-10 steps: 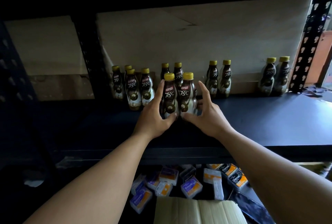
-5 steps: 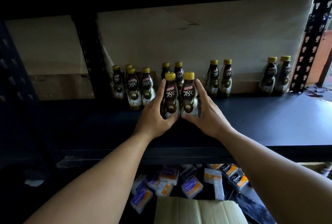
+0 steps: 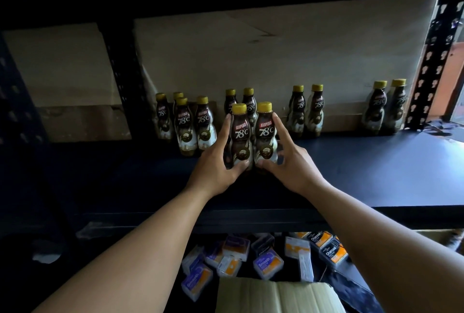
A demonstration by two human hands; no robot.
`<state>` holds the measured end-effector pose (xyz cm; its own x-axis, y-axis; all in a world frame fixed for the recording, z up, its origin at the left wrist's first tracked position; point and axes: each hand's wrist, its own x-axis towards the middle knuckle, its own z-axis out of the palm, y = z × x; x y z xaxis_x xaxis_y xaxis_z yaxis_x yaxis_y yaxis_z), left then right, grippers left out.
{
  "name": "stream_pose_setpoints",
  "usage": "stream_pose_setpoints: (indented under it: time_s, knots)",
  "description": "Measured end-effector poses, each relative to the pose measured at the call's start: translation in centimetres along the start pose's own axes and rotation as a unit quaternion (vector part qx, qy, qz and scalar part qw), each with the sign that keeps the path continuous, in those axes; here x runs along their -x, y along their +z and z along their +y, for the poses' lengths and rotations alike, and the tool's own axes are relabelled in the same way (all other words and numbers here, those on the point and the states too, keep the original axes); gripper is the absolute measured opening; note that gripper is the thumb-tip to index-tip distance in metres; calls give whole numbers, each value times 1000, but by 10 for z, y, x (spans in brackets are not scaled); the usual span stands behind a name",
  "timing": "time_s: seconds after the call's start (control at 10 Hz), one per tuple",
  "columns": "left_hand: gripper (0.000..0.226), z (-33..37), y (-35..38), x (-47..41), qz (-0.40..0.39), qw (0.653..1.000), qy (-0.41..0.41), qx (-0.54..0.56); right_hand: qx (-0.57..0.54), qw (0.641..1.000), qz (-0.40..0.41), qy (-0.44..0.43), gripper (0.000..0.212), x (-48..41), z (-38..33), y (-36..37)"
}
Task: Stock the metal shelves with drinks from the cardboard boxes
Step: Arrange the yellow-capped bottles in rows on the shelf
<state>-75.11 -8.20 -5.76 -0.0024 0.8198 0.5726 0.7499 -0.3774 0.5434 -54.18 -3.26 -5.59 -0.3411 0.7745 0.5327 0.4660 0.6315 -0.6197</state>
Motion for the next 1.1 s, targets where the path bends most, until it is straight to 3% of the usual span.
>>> stream_pose_setpoints:
  time_s: [0.5,1.1]
  knots:
    - [112,-9,14,-27,-53,998,-22,21,6,1000,6,15,110,-18,12,-2]
    - [106,-7,58,-78,-43,997,-49,-50,23,999,20,20,113,-62,59,-10]
